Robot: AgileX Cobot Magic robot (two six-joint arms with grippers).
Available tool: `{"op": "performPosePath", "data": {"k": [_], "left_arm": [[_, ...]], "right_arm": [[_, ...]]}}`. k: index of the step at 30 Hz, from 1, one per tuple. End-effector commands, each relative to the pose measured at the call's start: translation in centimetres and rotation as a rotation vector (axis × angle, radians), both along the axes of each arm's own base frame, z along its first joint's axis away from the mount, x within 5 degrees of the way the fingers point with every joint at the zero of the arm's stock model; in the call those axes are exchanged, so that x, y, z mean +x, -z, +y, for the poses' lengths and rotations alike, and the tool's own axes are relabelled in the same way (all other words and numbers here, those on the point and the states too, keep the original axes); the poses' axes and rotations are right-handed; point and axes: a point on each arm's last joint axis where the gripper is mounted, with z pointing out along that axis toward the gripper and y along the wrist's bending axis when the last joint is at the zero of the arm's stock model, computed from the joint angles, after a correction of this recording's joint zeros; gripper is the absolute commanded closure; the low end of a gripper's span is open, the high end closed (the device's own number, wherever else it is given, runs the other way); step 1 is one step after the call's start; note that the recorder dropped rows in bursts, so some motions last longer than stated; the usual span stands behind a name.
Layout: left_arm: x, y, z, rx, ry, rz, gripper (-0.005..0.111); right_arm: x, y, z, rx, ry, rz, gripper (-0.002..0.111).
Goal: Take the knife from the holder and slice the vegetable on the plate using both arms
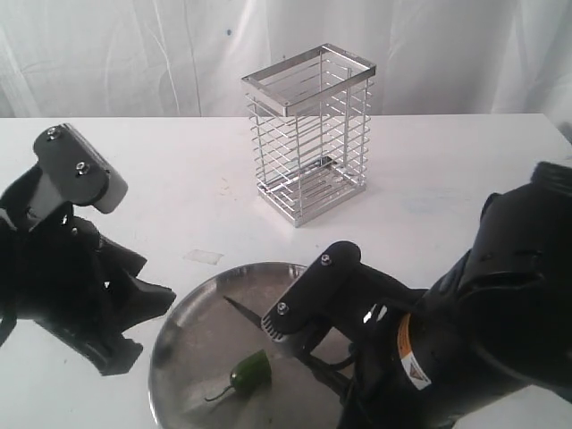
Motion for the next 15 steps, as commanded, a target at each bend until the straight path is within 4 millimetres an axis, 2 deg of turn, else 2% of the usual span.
{"op": "performPosePath", "data": {"k": [1, 8, 15], "left_arm": [[0.4, 0.7, 0.4, -0.145, -0.158, -0.03, 0.052], [0.8, 0.7, 0.3, -0.161, -0.172, -0.065, 0.052], [2.8, 3.4, -0.6, -0.12, -0.204, -0.014, 0.052]], "right_arm": [[0.2, 0.8, 0.3, 0.044, 0.102, 0.018, 0.108], [-0.3, 2.5, 0.2, 0.093, 0.175, 0.06, 0.108], [-0.2, 3.8, 0.9, 0.102, 0.197, 0.096, 0.108]]}}
